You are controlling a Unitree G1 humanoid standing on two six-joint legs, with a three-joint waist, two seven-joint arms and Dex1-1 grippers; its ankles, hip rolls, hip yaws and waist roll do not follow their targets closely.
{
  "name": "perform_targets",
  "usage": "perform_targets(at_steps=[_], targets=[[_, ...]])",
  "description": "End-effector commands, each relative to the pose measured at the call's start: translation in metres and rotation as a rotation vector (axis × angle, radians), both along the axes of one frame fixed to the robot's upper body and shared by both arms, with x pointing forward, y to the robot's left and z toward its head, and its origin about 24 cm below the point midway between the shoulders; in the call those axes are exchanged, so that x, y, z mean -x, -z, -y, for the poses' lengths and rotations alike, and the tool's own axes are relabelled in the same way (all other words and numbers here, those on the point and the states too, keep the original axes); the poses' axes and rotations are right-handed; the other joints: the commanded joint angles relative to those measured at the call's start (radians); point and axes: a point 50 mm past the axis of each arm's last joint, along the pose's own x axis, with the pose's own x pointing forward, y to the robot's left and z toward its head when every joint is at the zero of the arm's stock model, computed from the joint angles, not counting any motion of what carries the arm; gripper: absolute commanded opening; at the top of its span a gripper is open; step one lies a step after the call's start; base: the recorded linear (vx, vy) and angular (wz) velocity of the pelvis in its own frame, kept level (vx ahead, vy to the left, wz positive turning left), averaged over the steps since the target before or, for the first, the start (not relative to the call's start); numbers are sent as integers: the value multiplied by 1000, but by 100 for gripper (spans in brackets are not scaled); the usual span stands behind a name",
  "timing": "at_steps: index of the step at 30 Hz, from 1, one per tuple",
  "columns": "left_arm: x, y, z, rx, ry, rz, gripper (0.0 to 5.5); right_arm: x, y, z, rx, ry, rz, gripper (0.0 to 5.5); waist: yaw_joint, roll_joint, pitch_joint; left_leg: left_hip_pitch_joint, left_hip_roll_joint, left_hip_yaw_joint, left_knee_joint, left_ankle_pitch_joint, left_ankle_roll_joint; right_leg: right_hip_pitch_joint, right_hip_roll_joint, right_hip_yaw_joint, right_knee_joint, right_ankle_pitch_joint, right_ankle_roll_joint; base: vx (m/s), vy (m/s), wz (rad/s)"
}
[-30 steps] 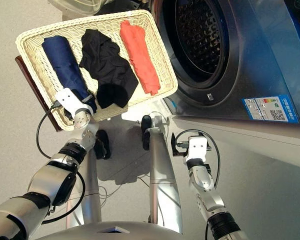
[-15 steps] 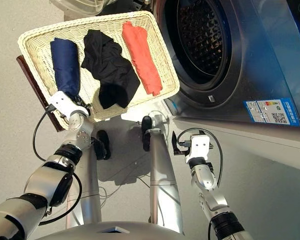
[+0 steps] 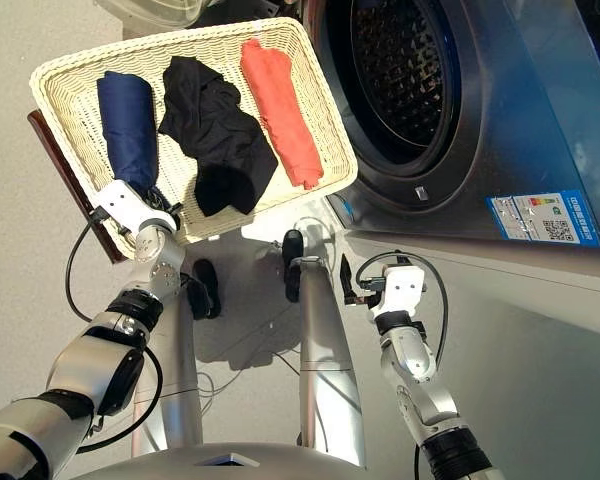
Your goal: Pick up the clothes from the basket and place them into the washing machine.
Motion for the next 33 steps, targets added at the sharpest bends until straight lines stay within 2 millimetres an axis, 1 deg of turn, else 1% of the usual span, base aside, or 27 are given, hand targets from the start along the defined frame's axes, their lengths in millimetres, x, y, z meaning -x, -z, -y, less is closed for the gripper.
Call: perform_targets(at_steps=[1, 4, 5, 7, 9, 10, 11, 12, 13, 15, 16, 18, 20, 22, 24, 25, 29, 31, 33], targets=[[12, -9, -17, -186, -15, 73, 0, 14, -59, 6, -33, -27, 305, 550, 21, 29, 18, -30, -13, -48, -53, 67, -7, 57, -14, 5, 0, -3, -6, 0, 0, 0], [28, -14, -12, -180, 26, 161, 0, 13, -75, 2, -63, -65, 384, 550, 41, 36, 25, -27, -18, -42, -55, 66, -4, 58, -15, 7, -2, 0, -5, 0, 0, 0], [35, -16, -11, -202, 53, 188, 0, 13, -80, -1, -75, -97, 403, 550, 50, 39, 29, -26, -20, -40, -56, 66, -3, 58, -16, 7, -1, -2, -5, 0, 0, 0], [48, -14, -9, -232, 95, 205, 0, 9, -85, -4, -104, -138, 414, 550, 66, 42, 34, -25, -23, -37, -56, 67, -1, 59, -17, 9, 0, -3, -5, 0, 0, 0], [59, -15, -7, -238, 145, 235, 0, 5, -93, -7, -80, -152, 452, 550, 79, 46, 37, -25, -24, -34, -57, 68, 2, 58, -19, 11, -1, 0, -4, 0, 0, 0], [65, -13, -9, -223, 164, 249, 0, 6, -104, -6, 54, -100, 523, 550, 85, 47, 37, -25, -26, -34, -56, 69, 3, 56, -19, 13, 0, 0, -4, 0, 0, 0], [65, -13, -9, -222, 165, 248, 0, 6, -104, -7, 56, -97, 523, 550, 85, 48, 37, -25, -26, -34, -56, 68, 3, 56, -19, 13, 1, -1, -4, 0, 0, 0], [74, -12, -10, -212, 202, 268, 0, 5, -122, -5, 370, 42, 664, 550, 93, 53, 36, -28, -29, -33, -53, 65, 5, 50, -20, 14, 7, -4, -4, 0, 0, 0], [78, -17, -8, -214, 235, 300, 0, 0, -127, -3, 543, 133, 714, 550, 100, 58, 34, -30, -32, -33, -52, 63, 6, 47, -22, 15, 10, -5, -3, 0, 0, 0], [83, -26, -2, -197, 283, 351, 0, -7, -131, -5, 666, 190, 757, 550, 107, 65, 30, -32, -33, -31, -51, 61, 7, 43, -23, 17, 14, -7, -3, 0, 0, 0], [86, -31, 4, -171, 341, 384, 0, -11, -136, -6, 765, 212, 788, 550, 115, 67, 27, -34, -35, -31, -50, 60, 9, 39, -25, 17, 15, -9, -3, 0, 0, 0], [91, -39, 10, -131, 411, 433, 0, -17, -142, -5, 909, 271, 839, 550, 125, 73, 24, -40, -40, -35, -47, 59, 11, 36, -28, 18, 18, -12, -3, 0, 0, 0], [98, -48, 16, -92, 482, 489, 0, -25, -143, -2, 1025, 313, 853, 550, 136, 80, 20, -43, -43, -36, -48, 59, 12, 31, -31, 20, 20, -13, -2, 0, 0, 0], [105, -58, 21, -45, 547, 540, 0, -33, -143, -1, 1106, 323, 852, 550, 144, 83, 16, -44, -42, -36, -51, 60, 12, 29, -33, 22, 19, -12, -1, 0, 0, 0], [114, -68, 27, -3, 622, 591, 0, -34, -145, 1, 1183, 326, 860, 550, 147, 85, 17, -45, -42, -34, -50, 59, 13, 28, -34, 23, 18, -12, -1, 0, 0, 0], [118, -70, 29, 13, 651, 600, 0, -35, -144, 2, 1204, 322, 855, 550, 149, 86, 16, -45, -42, -34, -50, 60, 12, 28, -34, 23, 18, -12, 0, 0, 0, 0], [131, -81, 38, 43, 788, 637, 0, -38, -136, 9, 1391, 288, 827, 550, 157, 87, 14, -43, -44, -33, -49, 58, 11, 30, -36, 26, 20, -14, 2, 0, 0, 0], [136, -86, 43, 45, 857, 654, 0, -42, -133, 9, 1491, 252, 825, 550, 161, 87, 12, -44, -43, -34, -47, 57, 10, 30, -37, 26, 22, -13, 3, 0, 0, 0], [138, -90, 47, 61, 909, 659, 0, -44, -132, 7, 1546, 212, 827, 550, 162, 87, 10, -45, -42, -36, -43, 57, 8, 28, -37, 28, 26, -13, 4, 0, 0, 0]])
